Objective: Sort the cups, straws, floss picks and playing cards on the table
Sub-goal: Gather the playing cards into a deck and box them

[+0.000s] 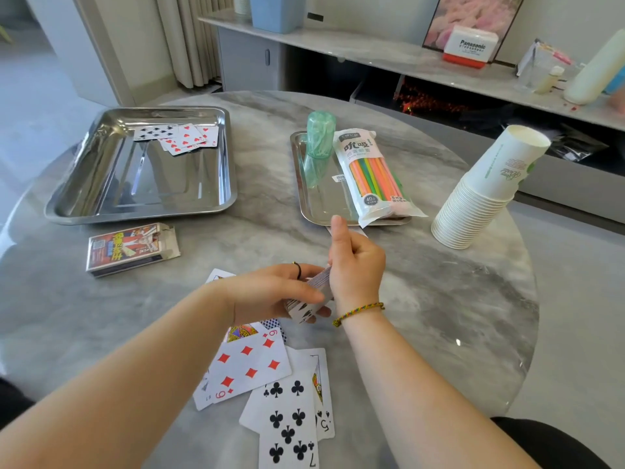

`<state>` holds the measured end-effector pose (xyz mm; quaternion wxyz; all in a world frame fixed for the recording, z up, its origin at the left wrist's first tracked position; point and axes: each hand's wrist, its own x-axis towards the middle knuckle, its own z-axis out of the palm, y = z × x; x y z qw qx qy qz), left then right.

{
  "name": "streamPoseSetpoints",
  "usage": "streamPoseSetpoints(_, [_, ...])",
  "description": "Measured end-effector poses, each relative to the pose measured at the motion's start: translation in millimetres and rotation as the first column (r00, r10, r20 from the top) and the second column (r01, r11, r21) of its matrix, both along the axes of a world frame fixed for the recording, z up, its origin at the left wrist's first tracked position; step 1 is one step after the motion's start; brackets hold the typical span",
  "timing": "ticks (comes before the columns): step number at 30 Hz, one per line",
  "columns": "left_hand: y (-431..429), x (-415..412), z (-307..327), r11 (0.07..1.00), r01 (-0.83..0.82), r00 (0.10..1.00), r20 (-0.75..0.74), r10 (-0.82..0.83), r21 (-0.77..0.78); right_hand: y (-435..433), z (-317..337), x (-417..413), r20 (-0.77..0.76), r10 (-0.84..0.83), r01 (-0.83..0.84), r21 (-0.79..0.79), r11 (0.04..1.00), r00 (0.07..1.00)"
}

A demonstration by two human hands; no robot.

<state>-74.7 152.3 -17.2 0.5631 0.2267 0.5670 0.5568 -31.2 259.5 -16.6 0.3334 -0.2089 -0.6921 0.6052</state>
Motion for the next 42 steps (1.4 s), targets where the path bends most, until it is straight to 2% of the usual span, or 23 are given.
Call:
streamPoseSetpoints(3, [-4.6, -4.3, 6.9, 0.989, 0.144, 0.982, 0.123, -0.141, -0.018, -9.1, 1.2, 2.0, 0.001, 0.147, -0.147, 0.044, 0.988, 0.989])
streamPoseSetpoints(6, [-10.5, -1.6, 7.0, 0.99, 0.13, 0.984, 0.128, -0.122, -0.06, -16.5, 3.4, 4.8, 0.011, 0.239, -0.239, 0.015, 0.971, 0.971])
streamPoseSetpoints(9, [-17.9, 3.4, 8.5, 0.995, -0.058, 0.996, 0.066, 0.063, -0.086, -13.6, 10.5, 8.6, 0.034, 0.305, -0.306, 0.028, 0.952, 0.952])
streamPoseSetpoints(11, [-29.2, 5.2, 11.0, 0.978, -0.198, 0.979, 0.027, 0.2, -0.066, -7.8, 15.8, 15.2, 0.058, 0.292, -0.295, 0.058, 0.954, 0.955])
streamPoseSetpoints(13, [-44.4, 6.1, 14.4, 0.95, -0.311, 0.95, 0.034, 0.312, -0.025, -3.1, 17.0, 28.1, 0.181, 0.231, -0.244, 0.055, 0.968, 0.956])
streamPoseSetpoints(14, [-52.7, 6.8, 16.7, 0.934, -0.358, 0.933, 0.041, 0.358, -0.013, -2.5, 15.4, 36.4, 0.305, 0.207, -0.239, 0.073, 0.968, 0.93])
streamPoseSetpoints(15, [-61.0, 7.9, 18.8, 0.917, -0.4, 0.916, 0.042, 0.4, -0.011, -4.0, 11.8, 45.3, 0.448, 0.181, -0.258, 0.118, 0.959, 0.876])
streamPoseSetpoints(17, [-77.5, 11.0, 21.8, 0.884, -0.468, 0.883, 0.026, 0.468, -0.02, -13.6, 5.1, 64.8, 0.714, 0.14, -0.407, 0.217, 0.887, 0.686])
streamPoseSetpoints(19, [-90.3, 14.4, 22.6, 0.851, -0.523, 0.852, 0.005, 0.523, -0.042, -30.6, 3.7, 82.9, 0.87, 0.066, -0.569, 0.261, 0.78, 0.489])
streamPoseSetpoints(20, [-96.1, 16.7, 23.2, 0.833, -0.551, 0.834, 0.004, 0.551, -0.052, -39.1, 1.9, 90.8, 0.907, 0.023, -0.628, 0.272, 0.73, 0.42])
streamPoseSetpoints(23, [-108.3, 22.8, 26.9, 0.786, -0.614, 0.788, -0.001, 0.615, -0.067, -53.3, -5.1, 106.5, 0.938, -0.113, -0.7, 0.32, 0.639, 0.326])
streamPoseSetpoints(28, [-110.6, 29.0, 28.7, 0.739, -0.671, 0.741, -0.03, 0.671, -0.059, -57.3, -4.0, 108.3, 0.951, -0.223, -0.686, 0.308, 0.659, 0.214])
streamPoseSetpoints(32, [-110.0, 35.2, 26.7, 0.747, -0.662, 0.75, -0.081, 0.657, -0.068, -54.5, 5.6, 104.3, 0.967, -0.203, -0.713, 0.249, 0.655, 0.152])
streamPoseSetpoints(36, [-113.1, 39.3, 28.0, 0.771, -0.634, 0.773, -0.073, 0.63, -0.055, -50.0, 6.6, 102.7, 0.989, -0.119, -0.667, 0.149, 0.73, 0.091])
streamPoseSetpoints(39, [-113.2, 41.0, 29.9, 0.76, -0.648, 0.761, -0.045, 0.647, -0.042, -48.3, 5.3, 100.9, 0.994, -0.056, -0.632, 0.1, 0.768, 0.088])
streamPoseSetpoints(42, [-113.6, 39.9, 30.2, 0.742, -0.669, 0.743, -0.013, 0.669, -0.04, -43.7, 3.0, 101.3, 0.981, 0.049, -0.594, 0.074, 0.801, 0.189])
